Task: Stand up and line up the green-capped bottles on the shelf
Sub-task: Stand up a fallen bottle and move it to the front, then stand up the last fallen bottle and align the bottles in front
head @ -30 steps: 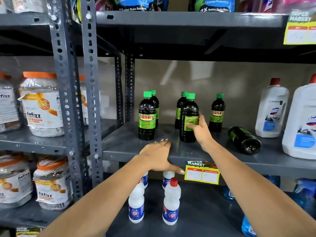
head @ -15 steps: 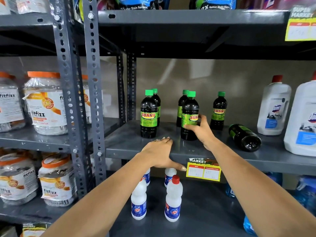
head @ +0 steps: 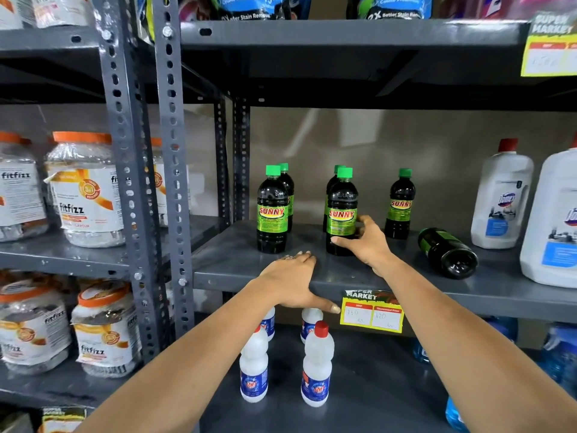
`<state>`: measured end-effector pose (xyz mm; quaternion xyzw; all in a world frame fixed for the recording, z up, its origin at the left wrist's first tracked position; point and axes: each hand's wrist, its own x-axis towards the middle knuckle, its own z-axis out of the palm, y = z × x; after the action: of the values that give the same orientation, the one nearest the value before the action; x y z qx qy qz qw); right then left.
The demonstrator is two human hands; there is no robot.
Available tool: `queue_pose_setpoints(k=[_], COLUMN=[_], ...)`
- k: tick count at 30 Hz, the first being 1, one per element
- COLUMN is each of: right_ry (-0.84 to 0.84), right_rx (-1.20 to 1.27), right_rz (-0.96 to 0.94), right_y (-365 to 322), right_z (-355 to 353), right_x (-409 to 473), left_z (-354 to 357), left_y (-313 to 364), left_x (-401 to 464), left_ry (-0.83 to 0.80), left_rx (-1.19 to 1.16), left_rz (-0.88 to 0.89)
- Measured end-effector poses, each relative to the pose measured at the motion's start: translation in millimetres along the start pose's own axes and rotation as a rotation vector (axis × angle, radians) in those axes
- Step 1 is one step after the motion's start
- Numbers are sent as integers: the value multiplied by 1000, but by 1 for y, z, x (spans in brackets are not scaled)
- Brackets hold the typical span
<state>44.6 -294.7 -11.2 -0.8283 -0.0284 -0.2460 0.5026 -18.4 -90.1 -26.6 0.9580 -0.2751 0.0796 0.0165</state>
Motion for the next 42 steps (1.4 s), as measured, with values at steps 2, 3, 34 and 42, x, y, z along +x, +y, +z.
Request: queue_pose_setpoints(k=[2,3,34,42], right_ry=[-5,-8,52,317], right_rx=[-15,-19,-261,8], right_rz=[-9,-9,432,64], right_y=[0,0,36,57], right_z=[0,0,-167,-141], right_x=[0,0,9,11], left_z=[1,1,-7,1], left_y=[0,-1,90,91], left_x=[1,1,57,59], left_ry=[2,3,-152,-97], left_rx=[2,1,-126,-94], left_rz=[-1,-2,226,234])
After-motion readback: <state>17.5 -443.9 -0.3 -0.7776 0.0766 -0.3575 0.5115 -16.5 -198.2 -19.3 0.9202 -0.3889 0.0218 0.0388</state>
